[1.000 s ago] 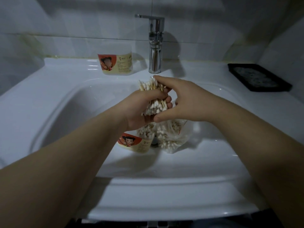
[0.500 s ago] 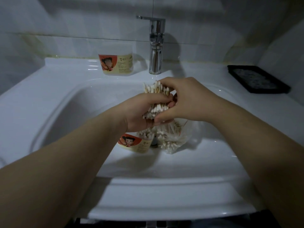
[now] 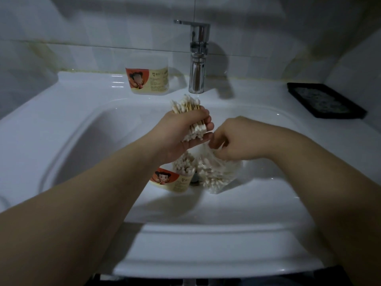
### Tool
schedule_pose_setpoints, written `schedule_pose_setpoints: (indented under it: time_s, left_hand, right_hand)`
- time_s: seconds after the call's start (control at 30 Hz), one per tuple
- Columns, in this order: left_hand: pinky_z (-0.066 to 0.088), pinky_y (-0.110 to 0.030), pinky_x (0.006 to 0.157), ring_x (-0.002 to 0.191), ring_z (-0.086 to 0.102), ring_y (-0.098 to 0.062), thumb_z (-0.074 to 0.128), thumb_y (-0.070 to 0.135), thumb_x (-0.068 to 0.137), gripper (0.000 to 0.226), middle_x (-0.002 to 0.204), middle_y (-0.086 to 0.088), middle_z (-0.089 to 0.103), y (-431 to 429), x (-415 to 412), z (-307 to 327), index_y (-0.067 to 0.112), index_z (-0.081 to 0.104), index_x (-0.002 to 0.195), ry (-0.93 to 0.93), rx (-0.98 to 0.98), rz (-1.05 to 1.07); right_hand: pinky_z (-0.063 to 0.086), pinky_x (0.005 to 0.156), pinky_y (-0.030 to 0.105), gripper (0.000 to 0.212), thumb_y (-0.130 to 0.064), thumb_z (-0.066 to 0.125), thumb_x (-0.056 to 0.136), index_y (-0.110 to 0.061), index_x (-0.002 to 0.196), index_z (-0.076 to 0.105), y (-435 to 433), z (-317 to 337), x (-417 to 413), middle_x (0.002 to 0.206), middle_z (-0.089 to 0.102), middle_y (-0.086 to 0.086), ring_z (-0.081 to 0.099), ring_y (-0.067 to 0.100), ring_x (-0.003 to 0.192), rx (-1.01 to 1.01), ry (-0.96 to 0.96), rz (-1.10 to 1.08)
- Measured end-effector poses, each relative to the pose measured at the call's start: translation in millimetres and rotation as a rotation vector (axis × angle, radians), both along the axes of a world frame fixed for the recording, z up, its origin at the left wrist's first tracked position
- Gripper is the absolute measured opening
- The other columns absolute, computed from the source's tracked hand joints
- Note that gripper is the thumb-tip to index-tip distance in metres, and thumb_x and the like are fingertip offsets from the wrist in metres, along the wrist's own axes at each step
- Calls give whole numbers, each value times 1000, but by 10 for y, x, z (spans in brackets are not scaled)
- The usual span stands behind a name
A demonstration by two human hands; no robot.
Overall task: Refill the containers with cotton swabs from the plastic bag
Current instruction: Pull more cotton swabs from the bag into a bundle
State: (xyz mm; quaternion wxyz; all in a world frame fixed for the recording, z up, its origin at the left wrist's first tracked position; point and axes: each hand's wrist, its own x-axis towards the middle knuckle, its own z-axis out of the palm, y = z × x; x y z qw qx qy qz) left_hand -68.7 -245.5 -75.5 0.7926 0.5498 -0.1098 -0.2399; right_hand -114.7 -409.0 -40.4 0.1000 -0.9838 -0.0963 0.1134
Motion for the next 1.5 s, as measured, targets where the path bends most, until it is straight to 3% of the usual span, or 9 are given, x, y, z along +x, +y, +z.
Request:
schedule_pose_setpoints:
  time_s: [0.1,0.23,0.43,0.67,0.8,1.03,1.23,1.33,1.5]
  left_hand:
    - [59,-44,92,86,69,-16,61,15,100,12,86,-3,67,19,-2,17,15,64,89,-2,-36,30]
    - [60,-37,81,85,69,-16,62,16,100,14,85,-2,67,29,12,25,16,64,86,3,-58,58]
    - [60,-32,79,85,70,-18,64,6,97,8,84,-5,68,26,32,15,13,62,94,43,-102,84]
    - [62,-35,86,88,70,-20,62,3,97,9,86,-6,68,27,0,34,11,63,92,35,-90,63]
    - [61,-36,86,86,71,-17,61,8,98,8,85,-4,69,28,-34,52,12,63,92,5,-43,15]
    - [63,-49,82,84,71,-23,69,3,92,6,84,-10,67,11,-46,54,6,65,95,-131,127,91]
    - [62,-54,82,84,74,-25,73,4,88,6,81,-11,70,-3,-42,22,4,70,92,-173,281,170]
    - [63,-51,82,85,74,-24,75,4,88,10,87,-13,72,-23,-41,4,4,70,97,-164,298,168]
    - [62,-49,85,101,74,-32,75,4,88,20,104,-23,74,-24,-35,0,-2,70,107,-141,296,165]
  right_hand:
    - [59,83,36,19,-20,68,83,-27,100,72,40,-56,35,107,74,-4,69,16,91,-107,78,36]
    - [46,62,27,30,-14,63,83,-36,69,49,70,-83,43,85,65,-11,57,6,69,-146,116,77]
    - [51,64,32,21,-7,57,86,-28,86,58,85,-96,19,87,64,-4,60,17,76,-182,164,115]
    - [35,56,24,19,-6,57,85,-22,85,66,64,-72,35,82,62,-7,54,9,71,-147,71,113]
    - [40,59,23,21,-12,66,83,-29,70,65,29,-36,52,70,65,-10,60,6,69,-58,8,83]
    - [55,68,27,6,-28,81,83,-28,84,75,-113,30,52,75,71,-9,68,6,70,94,-90,-53]
    - [61,76,30,5,-19,75,88,-22,89,78,-149,100,15,72,77,-6,74,4,66,190,-83,-143]
    - [62,85,40,9,-13,71,92,-19,90,77,-167,143,-11,70,77,-2,76,9,67,300,-86,-180]
    - [62,87,42,5,-13,73,92,-16,90,76,-207,176,22,71,77,3,77,14,69,466,-175,-272]
